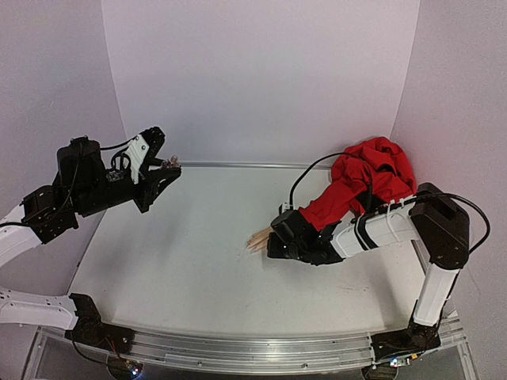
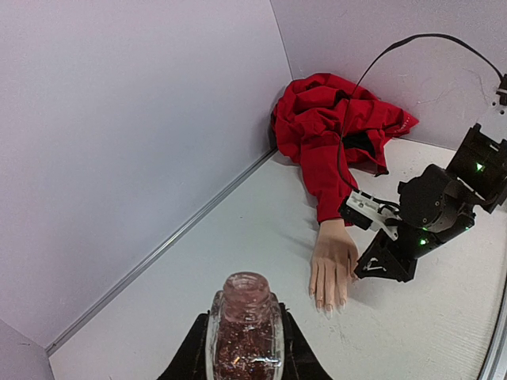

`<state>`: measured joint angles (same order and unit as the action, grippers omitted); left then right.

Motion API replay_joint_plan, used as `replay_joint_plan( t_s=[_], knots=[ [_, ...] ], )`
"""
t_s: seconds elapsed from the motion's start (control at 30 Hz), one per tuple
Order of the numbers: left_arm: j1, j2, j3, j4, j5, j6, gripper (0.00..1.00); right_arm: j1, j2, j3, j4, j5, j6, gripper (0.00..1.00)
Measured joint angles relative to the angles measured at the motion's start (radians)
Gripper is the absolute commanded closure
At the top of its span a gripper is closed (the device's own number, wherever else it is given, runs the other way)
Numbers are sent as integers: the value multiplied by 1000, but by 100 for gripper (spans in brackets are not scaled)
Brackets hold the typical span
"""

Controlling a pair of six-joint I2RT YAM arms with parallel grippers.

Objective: Paint the nails

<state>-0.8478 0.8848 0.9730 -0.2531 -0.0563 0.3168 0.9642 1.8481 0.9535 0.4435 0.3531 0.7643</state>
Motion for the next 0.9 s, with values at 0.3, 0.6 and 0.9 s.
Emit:
replay_joint_plan(
  t_s=[0.3, 0.6, 0.9],
  knots=[
    [0, 0, 0, 0, 0, 0, 100, 0, -21, -1, 0, 11, -2, 100],
    [0, 0, 0, 0, 0, 0, 100, 0, -23, -1, -2, 42, -1, 100],
    [0, 0, 0, 0, 0, 0, 100, 0, -23, 0, -2, 51, -5, 100]
  ],
)
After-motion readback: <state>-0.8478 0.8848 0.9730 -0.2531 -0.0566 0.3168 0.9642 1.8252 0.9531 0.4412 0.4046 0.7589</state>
